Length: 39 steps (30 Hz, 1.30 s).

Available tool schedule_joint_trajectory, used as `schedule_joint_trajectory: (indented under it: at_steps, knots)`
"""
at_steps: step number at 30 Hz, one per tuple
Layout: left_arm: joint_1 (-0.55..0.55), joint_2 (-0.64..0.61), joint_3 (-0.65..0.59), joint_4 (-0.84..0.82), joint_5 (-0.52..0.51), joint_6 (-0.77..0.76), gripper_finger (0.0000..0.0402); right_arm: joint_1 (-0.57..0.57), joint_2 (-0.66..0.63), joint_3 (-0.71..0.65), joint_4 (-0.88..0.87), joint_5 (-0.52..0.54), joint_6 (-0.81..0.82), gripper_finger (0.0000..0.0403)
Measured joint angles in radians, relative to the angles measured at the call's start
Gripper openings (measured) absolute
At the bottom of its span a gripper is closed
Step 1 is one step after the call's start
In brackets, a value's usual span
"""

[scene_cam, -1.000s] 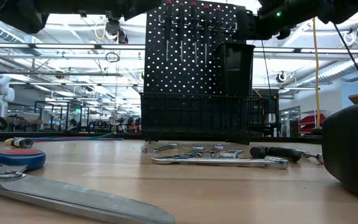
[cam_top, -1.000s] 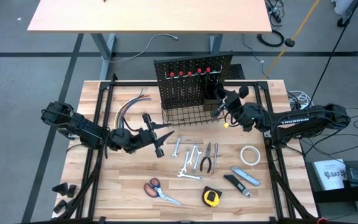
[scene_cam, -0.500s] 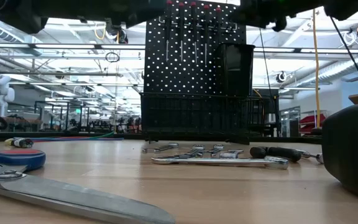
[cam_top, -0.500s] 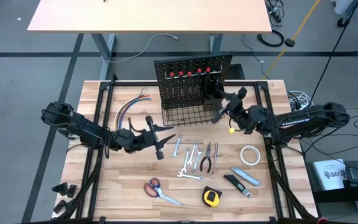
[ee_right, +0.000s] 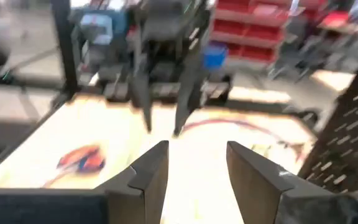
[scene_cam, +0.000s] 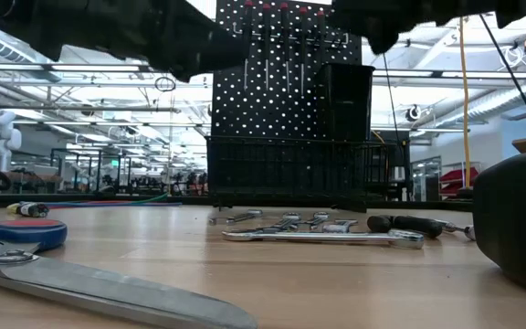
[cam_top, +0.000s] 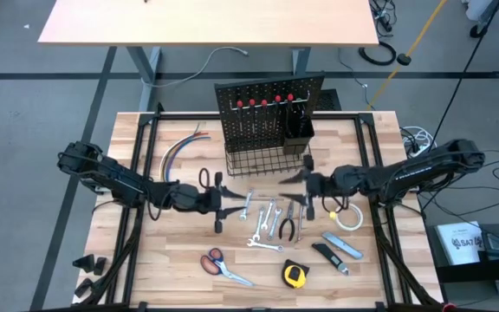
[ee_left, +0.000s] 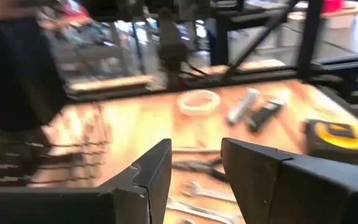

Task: Hang tools onto peg board
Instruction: Put the wrench into the black bin on the pegboard

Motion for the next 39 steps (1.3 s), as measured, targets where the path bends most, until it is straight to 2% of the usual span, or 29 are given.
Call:
schedule_joint_trajectory:
  at_steps: [5,10,15,29,39]
  knots:
    - [0.002,0.000,0.000,-0.040,0.073,-0.038,0.0148,0.040,0.105,0.000,-0.029,-0.080,0.037,0.0151]
    - [0.002,0.000,0.000,-0.044,0.079,-0.038,0.0148,0.074,0.245,0.031,-0.059,-0.082,0.280,0.0151]
    - [0.002,0.000,0.000,-0.044,0.079,-0.039,0.0148,0.100,0.369,0.120,-0.178,-0.082,0.401,0.0151]
    - [0.001,0.000,0.000,-0.047,0.079,-0.041,0.0148,0.234,0.692,0.424,-0.439,-0.079,0.425,0.0151]
    - [0.001,0.000,0.000,-0.053,0.079,-0.062,0.0148,0.235,0.833,0.590,-0.606,-0.058,0.444,0.0151]
